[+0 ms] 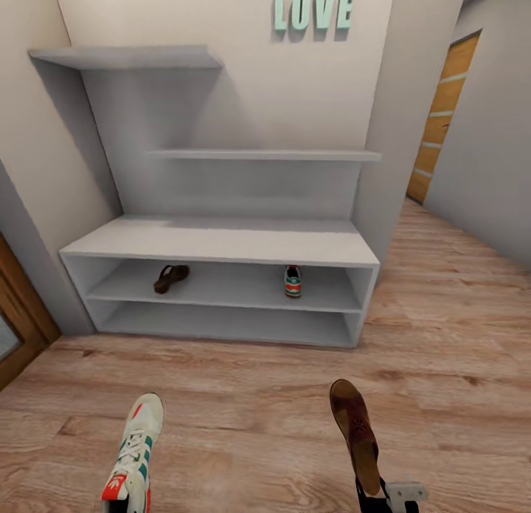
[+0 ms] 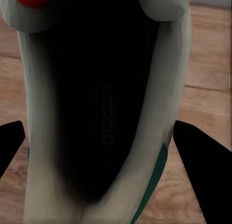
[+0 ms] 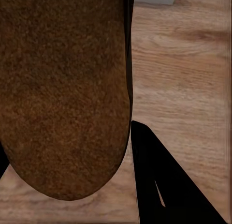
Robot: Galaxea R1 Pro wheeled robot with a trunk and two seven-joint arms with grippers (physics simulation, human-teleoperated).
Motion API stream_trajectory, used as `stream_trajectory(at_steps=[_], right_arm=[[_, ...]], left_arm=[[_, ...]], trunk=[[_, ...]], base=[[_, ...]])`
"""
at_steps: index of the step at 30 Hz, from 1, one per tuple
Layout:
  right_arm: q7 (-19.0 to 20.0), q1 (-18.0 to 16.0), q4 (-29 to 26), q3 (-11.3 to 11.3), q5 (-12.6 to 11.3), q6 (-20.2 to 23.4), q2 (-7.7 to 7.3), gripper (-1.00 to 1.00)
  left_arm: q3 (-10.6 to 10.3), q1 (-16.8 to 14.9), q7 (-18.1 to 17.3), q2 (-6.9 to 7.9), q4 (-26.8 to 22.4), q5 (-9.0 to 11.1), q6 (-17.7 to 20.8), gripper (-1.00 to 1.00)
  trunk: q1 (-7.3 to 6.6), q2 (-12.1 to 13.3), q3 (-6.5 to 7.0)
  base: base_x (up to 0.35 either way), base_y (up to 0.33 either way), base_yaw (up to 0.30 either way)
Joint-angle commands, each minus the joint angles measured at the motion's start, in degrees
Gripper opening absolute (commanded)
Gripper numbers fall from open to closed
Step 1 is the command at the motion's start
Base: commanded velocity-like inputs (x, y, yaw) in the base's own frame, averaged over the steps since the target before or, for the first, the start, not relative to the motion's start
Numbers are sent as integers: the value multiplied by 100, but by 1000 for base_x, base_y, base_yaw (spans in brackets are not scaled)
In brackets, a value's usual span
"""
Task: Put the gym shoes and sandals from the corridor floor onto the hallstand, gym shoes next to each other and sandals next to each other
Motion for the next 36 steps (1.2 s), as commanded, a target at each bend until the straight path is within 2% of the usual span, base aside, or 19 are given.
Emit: stream_trajectory(at_steps=[1, 8, 19, 36], right_arm=[[36, -5, 6, -46, 17, -16, 4, -100], [36, -5, 8, -43, 17, -16, 5, -100], [29, -5, 8, -44, 17, -8, 5, -100], [36, -5, -30, -41, 11, -7, 10, -100]], left_arm=[[36, -2, -25, -10, -8, -52, -19, -100], [35, -2, -25, -13, -9, -44, -19, -100], [35, -2, -25, -6, -8, -44, -19, -100], [18, -2, -25, -11, 7, -49, -8, -100]], trunk=[[0, -2, -4], [0, -2, -4], [0, -2, -4], [0, -2, -4]], base=[[108, 166, -263], [104, 206, -263], [5, 11, -260], [0, 0, -24]])
